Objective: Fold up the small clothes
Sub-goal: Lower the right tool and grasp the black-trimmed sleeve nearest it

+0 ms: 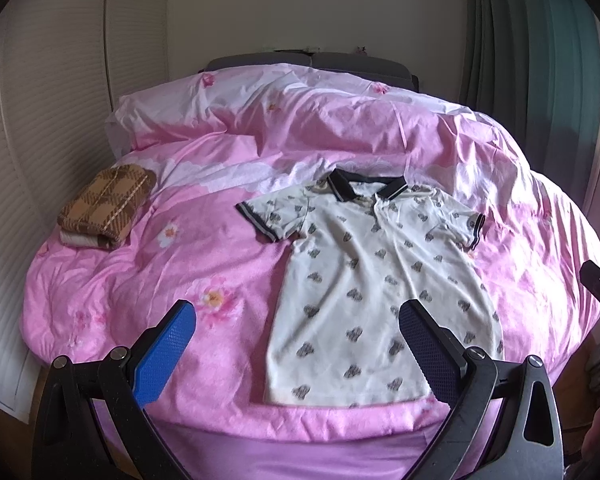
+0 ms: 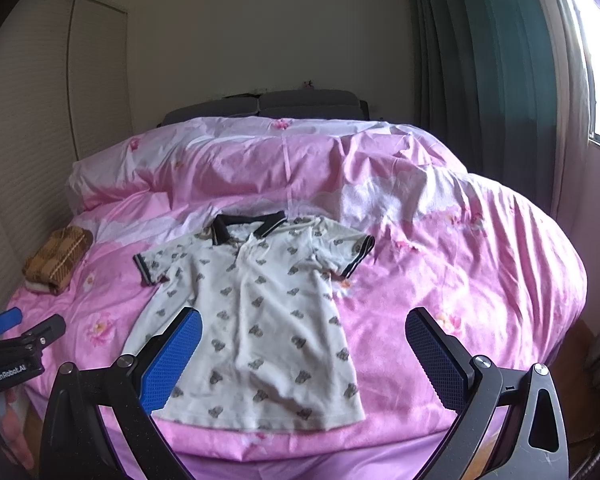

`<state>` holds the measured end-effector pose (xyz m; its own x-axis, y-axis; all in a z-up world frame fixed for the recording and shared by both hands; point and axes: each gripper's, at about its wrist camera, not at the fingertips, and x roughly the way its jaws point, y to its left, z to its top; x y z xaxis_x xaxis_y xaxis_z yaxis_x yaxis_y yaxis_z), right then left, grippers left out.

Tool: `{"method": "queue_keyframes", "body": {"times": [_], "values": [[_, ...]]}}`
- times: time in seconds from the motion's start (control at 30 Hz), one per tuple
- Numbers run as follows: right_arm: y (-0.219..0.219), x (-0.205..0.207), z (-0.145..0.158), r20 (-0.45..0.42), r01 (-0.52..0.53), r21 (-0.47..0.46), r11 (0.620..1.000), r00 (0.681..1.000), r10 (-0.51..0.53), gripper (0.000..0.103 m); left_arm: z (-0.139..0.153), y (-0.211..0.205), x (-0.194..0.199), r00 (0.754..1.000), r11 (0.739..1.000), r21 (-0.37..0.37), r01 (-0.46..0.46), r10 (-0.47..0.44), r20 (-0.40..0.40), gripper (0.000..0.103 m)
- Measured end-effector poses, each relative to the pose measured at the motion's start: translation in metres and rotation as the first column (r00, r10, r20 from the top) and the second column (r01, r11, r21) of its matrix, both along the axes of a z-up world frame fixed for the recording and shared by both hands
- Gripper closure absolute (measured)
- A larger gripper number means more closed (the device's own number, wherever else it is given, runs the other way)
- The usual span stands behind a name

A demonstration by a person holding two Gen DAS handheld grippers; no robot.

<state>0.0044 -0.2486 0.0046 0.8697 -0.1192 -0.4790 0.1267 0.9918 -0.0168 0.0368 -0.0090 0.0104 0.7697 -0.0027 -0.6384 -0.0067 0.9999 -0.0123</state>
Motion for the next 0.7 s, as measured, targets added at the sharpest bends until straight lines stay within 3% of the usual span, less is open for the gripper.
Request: {"method": "queue_keyframes", "body": {"times": [0.27,0.43,0.53,0.6,0.7], "values": [[-0.035,0.049,0.007,0.044,0.038,0.049,0.998,0.998,-0.040,0.000,0.011,-0.037,0.061,0.999,1.000,-0.001,0.021,-0.021,0.049,0.000],[-0.067,0.095,0.006,0.064,0.047,0.084,0.995,0.997,-0.053,0.001,0.003,-0.064,0.111,0.998,0.999,0.011,0.031,-0.032,0.062,0.000],[-0.086,0.126,0.000,0.066,0.049,0.098,0.994,0.996,-0.055,0.008,-0.006,-0.080,0.142,0.997,0.999,0.006,0.033,-0.033,0.064,0.000],[-0.098,0.147,-0.007,0.061,0.046,0.108,0.993,0.997,-0.053,0.021,-0.015,-0.090,0.165,0.997,0.999,0.006,0.034,-0.035,0.063,0.000],[-0.118,0.181,-0.022,0.039,0.046,0.131,0.990,0.998,-0.052,0.029,-0.029,-0.106,0.197,0.998,0.999,0.006,0.038,-0.038,0.060,0.000]]}}
